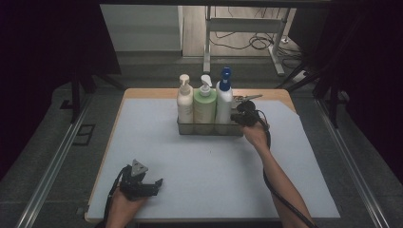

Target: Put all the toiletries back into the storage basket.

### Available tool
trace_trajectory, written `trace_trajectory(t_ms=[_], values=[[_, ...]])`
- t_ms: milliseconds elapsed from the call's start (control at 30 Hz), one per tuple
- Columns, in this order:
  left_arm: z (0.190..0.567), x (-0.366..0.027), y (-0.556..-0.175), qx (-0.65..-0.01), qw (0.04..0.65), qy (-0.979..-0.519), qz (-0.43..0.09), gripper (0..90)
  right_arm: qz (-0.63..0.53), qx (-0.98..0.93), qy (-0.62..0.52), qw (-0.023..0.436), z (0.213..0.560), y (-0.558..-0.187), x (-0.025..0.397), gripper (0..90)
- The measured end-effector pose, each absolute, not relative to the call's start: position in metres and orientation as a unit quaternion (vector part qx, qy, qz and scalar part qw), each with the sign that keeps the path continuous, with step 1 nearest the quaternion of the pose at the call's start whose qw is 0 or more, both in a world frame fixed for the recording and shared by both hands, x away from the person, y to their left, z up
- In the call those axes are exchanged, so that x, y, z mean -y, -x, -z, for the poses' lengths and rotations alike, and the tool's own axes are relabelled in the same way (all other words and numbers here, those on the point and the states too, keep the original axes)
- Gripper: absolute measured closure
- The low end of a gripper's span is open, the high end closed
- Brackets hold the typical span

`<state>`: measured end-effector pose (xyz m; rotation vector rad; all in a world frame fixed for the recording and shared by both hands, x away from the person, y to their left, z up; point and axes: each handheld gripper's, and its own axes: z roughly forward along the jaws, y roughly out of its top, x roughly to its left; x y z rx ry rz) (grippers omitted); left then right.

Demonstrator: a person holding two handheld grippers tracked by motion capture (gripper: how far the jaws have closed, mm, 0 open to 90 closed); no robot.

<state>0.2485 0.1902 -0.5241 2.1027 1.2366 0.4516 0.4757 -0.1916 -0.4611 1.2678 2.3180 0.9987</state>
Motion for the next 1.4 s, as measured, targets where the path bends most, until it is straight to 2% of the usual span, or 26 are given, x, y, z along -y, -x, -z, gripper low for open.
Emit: trace_trajectory(t_ms=[967,1400], values=[[0.524,-0.19,-0.249,-0.472,0.324,-0.802,-0.172,12.1,-0.355,-0.815,-0.43,0.157,0.458,-0.464,0.193,89.5],[0.524,-0.19,-0.249,-0.471,0.325,-0.802,-0.172,12.1,-0.367,-0.813,-0.424,0.16,0.453,-0.459,0.199,80.4]])
